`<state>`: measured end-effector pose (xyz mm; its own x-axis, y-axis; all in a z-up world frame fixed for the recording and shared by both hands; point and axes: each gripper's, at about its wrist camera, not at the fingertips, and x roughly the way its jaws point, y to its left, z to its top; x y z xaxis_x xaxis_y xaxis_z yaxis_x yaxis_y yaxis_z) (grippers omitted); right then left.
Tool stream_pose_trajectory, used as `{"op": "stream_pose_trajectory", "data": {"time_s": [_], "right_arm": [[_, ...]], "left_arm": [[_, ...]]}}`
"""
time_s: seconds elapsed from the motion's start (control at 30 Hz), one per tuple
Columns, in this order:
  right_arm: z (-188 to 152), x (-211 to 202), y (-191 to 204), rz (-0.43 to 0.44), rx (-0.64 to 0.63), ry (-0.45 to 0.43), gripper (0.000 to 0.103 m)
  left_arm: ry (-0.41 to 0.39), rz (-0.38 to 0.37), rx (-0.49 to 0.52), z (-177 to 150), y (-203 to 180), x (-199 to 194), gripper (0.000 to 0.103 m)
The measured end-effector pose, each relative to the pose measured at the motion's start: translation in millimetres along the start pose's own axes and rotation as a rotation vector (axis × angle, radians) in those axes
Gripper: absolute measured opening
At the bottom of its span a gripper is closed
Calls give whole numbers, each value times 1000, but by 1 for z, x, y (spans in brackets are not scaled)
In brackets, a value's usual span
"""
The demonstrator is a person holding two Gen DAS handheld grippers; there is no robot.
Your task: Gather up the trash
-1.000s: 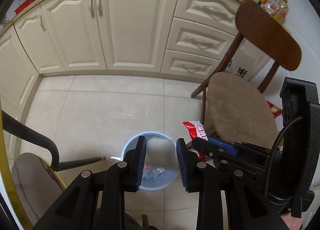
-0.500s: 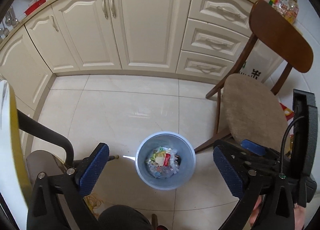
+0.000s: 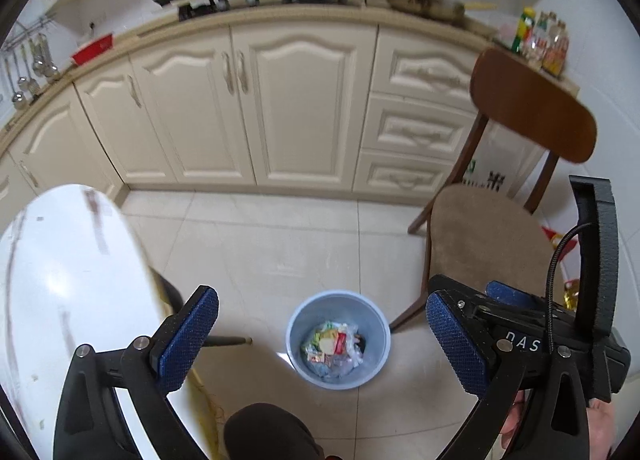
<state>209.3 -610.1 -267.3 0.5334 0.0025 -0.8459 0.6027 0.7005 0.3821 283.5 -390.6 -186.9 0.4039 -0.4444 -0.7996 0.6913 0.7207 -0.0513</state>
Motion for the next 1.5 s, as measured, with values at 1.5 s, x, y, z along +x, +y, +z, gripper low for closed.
{"op": "stream_pose_trajectory", "data": {"time_s": [1.5], "right_arm": [[-271,-299,410,266,-764,-595,103]], "left_arm": [[-610,565,-438,-461,16,-516,102]]}}
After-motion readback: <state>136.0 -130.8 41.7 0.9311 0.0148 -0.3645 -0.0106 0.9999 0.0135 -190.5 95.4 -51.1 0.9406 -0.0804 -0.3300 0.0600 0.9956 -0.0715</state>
